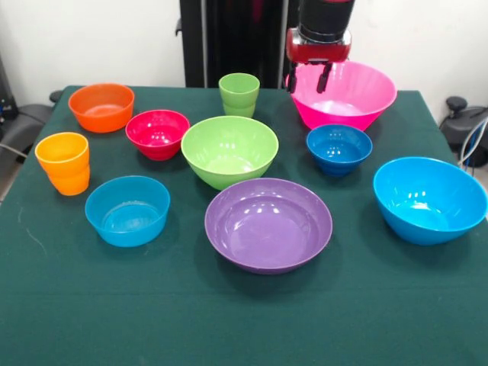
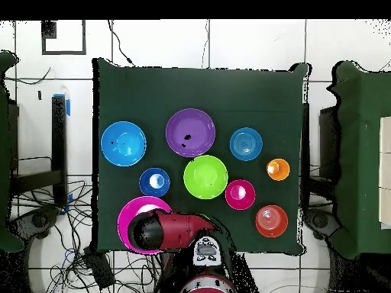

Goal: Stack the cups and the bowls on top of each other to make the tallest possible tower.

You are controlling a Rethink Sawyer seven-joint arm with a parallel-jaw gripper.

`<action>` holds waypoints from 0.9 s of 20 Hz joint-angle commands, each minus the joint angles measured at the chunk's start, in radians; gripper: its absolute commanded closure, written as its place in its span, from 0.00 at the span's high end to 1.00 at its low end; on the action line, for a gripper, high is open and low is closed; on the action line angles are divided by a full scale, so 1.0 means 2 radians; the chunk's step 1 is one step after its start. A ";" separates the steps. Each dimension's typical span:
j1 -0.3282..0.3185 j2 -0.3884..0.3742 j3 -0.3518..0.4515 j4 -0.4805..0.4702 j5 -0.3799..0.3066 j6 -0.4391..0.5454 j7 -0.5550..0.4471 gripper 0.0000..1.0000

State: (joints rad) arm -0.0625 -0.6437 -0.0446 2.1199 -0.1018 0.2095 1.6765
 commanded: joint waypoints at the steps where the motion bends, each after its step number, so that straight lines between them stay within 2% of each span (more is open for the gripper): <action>1: -0.002 0.025 0.048 -0.021 -0.026 -0.081 0.062 1.00; 3: -0.003 0.043 0.045 -0.029 -0.029 -0.099 0.064 1.00; 7: -0.007 0.054 0.042 -0.035 -0.034 -0.111 0.060 1.00; 11: -0.011 0.046 0.038 -0.034 -0.037 -0.103 0.052 1.00; 15: -0.025 0.016 0.034 -0.029 -0.051 -0.068 0.029 1.00; 18: -0.035 0.019 0.035 -0.032 -0.061 -0.064 0.023 1.00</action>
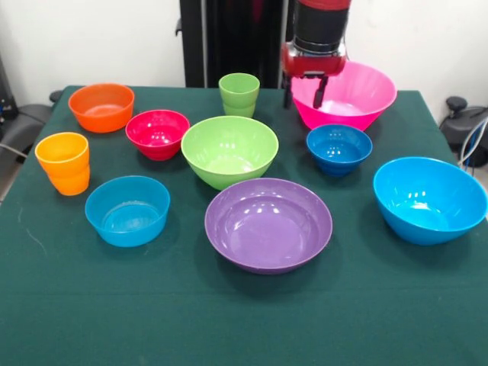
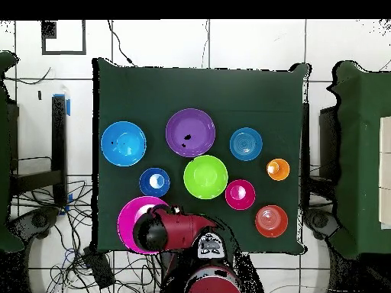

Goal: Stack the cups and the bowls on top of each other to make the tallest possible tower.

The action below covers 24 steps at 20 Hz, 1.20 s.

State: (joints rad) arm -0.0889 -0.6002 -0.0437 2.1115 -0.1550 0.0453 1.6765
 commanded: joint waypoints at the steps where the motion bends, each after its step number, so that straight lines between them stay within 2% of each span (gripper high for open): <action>1: -0.024 0.002 0.034 -0.031 -0.038 0.016 0.022 1.00; 11: -0.020 0.039 0.029 -0.043 -0.056 -0.016 0.043 1.00; 16: -0.011 0.068 0.033 -0.043 -0.048 -0.042 0.063 1.00; 24: 0.001 0.084 0.036 -0.034 -0.034 -0.063 0.083 1.00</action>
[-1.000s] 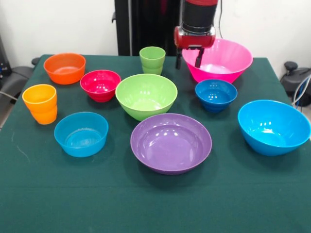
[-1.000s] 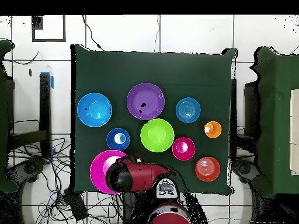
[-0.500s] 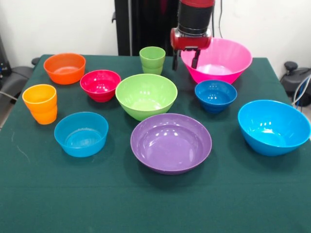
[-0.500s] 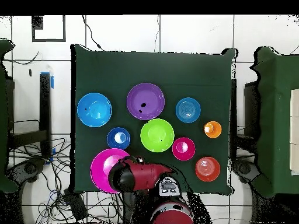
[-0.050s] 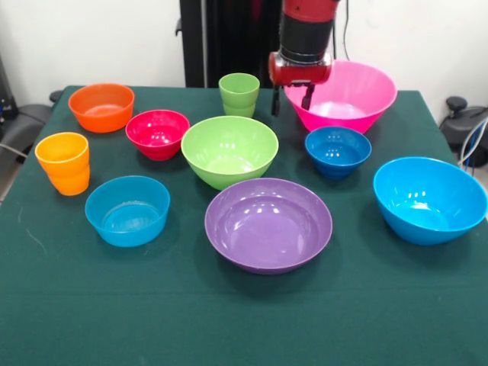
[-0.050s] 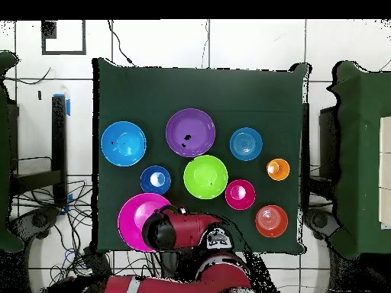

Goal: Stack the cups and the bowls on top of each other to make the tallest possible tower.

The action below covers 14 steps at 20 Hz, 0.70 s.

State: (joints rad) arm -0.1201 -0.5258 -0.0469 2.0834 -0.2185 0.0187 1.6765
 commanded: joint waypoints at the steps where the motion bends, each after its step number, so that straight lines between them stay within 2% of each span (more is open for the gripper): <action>1: 0.017 0.049 0.038 -0.020 -0.002 -0.051 0.084 1.00; 3: 0.023 0.060 0.040 -0.020 0.005 -0.062 0.092 1.00; 8: 0.033 0.055 0.045 -0.004 0.021 -0.060 0.105 1.00; 9: 0.033 0.053 0.048 0.000 0.023 -0.058 0.108 0.00; 12: 0.039 0.051 0.045 0.004 0.023 -0.076 0.116 0.00; 14: 0.051 0.036 0.036 0.009 0.036 -0.051 0.122 0.00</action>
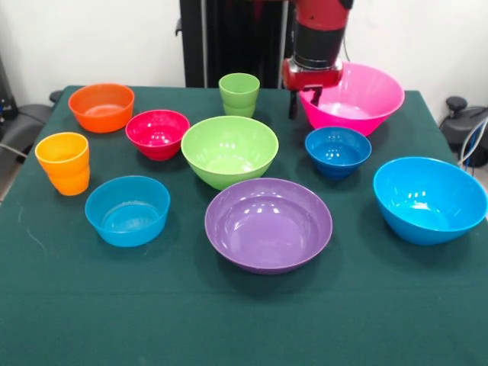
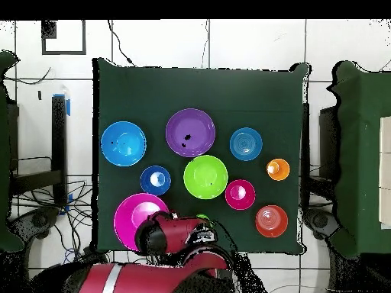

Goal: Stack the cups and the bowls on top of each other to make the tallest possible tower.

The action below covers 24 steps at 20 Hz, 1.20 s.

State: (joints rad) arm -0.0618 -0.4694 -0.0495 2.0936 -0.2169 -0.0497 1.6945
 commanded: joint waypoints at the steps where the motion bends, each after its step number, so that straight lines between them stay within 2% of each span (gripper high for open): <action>1: 0.024 0.001 0.034 0.008 0.040 -0.020 0.120 0.00; 10: 0.010 -0.022 0.046 0.026 0.027 0.009 0.121 0.00; 12: -0.002 -0.052 0.060 0.038 0.028 0.046 0.115 0.00; 15: -0.009 -0.118 0.071 0.060 0.040 0.110 0.108 0.00; 17: -0.011 -0.140 0.075 0.067 0.045 0.137 0.105 0.00; 24: -0.029 -0.174 0.097 0.080 0.058 0.186 0.098 0.00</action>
State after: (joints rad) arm -0.0837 -0.7251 0.0217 2.2003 -0.1772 0.1739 1.7619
